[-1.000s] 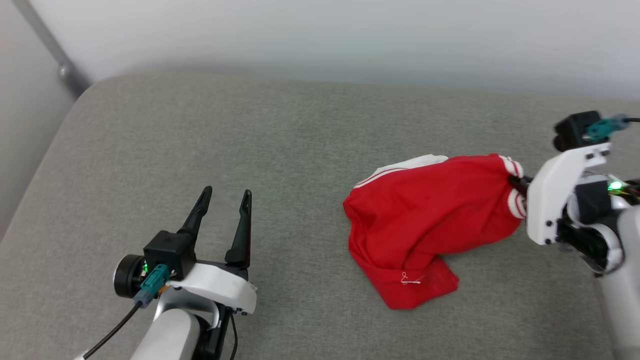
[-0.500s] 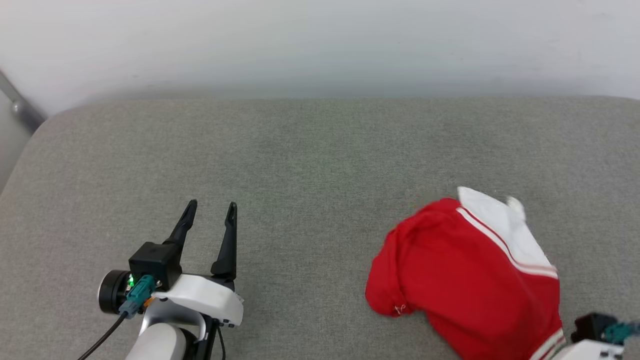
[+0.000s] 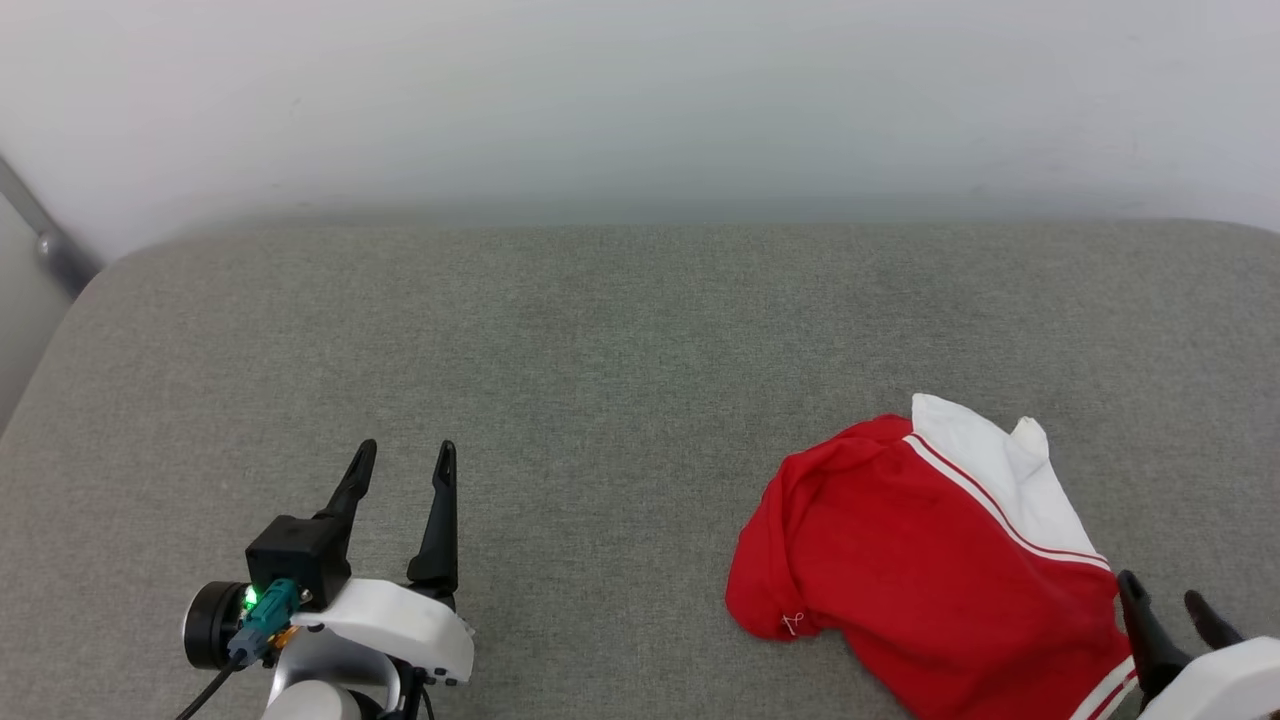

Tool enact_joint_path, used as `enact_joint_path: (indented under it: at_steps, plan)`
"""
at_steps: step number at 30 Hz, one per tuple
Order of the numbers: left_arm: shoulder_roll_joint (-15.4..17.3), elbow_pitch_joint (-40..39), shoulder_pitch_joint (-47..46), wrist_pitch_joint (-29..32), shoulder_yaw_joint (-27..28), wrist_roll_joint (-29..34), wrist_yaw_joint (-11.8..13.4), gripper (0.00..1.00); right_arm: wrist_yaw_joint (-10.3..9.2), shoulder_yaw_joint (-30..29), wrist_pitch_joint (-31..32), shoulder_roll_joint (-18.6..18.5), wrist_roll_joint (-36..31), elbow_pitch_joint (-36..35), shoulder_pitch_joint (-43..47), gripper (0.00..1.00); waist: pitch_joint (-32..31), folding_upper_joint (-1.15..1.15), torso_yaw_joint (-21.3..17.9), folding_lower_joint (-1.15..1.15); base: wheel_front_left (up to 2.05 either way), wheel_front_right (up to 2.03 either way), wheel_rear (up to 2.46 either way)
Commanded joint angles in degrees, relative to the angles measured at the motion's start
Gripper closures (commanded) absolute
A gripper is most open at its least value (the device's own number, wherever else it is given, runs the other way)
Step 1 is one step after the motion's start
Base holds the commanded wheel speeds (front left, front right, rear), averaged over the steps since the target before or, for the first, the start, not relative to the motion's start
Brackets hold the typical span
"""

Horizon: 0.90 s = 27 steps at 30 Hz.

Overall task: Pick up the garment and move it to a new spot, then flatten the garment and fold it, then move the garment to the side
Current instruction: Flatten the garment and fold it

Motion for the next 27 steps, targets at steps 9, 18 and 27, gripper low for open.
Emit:
enact_joint_path:
  at_steps: [9,18,27]
  plan:
    - [0.15,-1.57,-1.23,-0.36,-0.09,-0.13,0.55,0.00,-0.05,-4.57,8.53,-6.02,-0.29,6.71,-14.15,0.00,2.66,0.00,1.41,0.00,0.00,0.00,0.00]
    - [-1.14,-1.35,-5.20,-1.48,-1.32,0.34,-0.39,0.00,-0.05,-0.62,29.78,-10.79,-1.96,19.43,-30.20,0.00,9.53,0.00,4.19,0.00,0.00,0.00,0.00]
    - [-2.61,0.95,-9.12,-2.96,-2.34,0.52,-1.63,0.00,-0.05,-2.87,37.06,-9.78,-7.63,26.28,-38.70,0.00,14.26,0.00,6.65,0.00,0.00,0.00,0.00]
